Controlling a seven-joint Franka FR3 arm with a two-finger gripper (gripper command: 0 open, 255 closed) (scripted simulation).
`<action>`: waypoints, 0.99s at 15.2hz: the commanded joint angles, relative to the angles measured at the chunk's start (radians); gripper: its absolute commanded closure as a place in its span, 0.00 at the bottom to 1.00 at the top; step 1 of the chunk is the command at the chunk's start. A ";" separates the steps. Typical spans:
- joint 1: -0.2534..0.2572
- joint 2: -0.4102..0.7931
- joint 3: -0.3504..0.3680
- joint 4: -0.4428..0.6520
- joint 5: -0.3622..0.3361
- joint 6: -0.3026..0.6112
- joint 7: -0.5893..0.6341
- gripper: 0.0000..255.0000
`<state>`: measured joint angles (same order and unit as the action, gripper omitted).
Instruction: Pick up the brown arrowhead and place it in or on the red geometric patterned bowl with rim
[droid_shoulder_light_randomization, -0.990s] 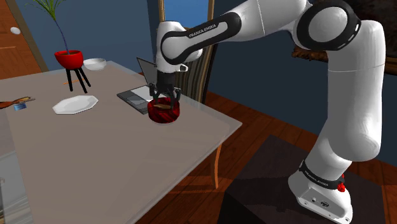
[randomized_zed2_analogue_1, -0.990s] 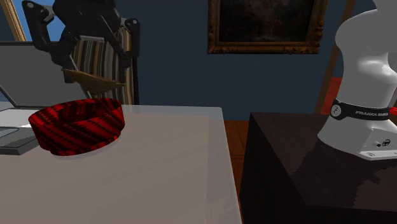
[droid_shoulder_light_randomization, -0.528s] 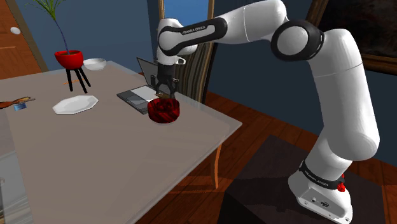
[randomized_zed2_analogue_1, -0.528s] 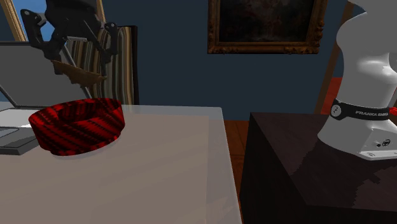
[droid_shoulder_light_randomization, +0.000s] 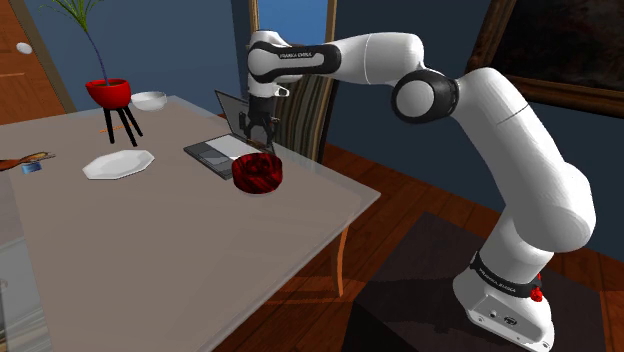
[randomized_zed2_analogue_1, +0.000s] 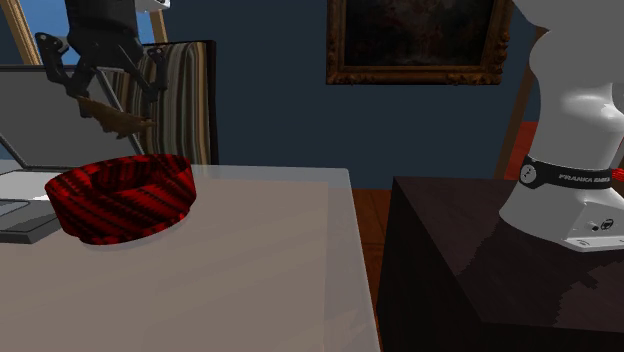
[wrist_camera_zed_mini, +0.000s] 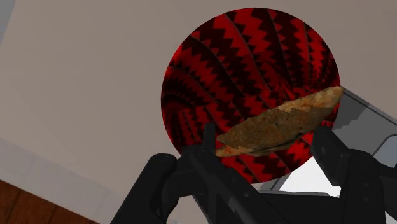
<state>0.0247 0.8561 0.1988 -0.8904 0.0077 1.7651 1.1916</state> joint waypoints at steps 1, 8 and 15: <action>-0.001 0.007 -0.001 -0.013 -0.001 0.020 -0.003 1.00; -0.006 0.013 -0.002 -0.097 0.000 0.109 -0.011 1.00; -0.008 0.023 -0.003 -0.128 -0.001 0.149 -0.014 1.00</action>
<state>0.0168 0.8786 0.1961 -1.0179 0.0072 1.9133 1.1774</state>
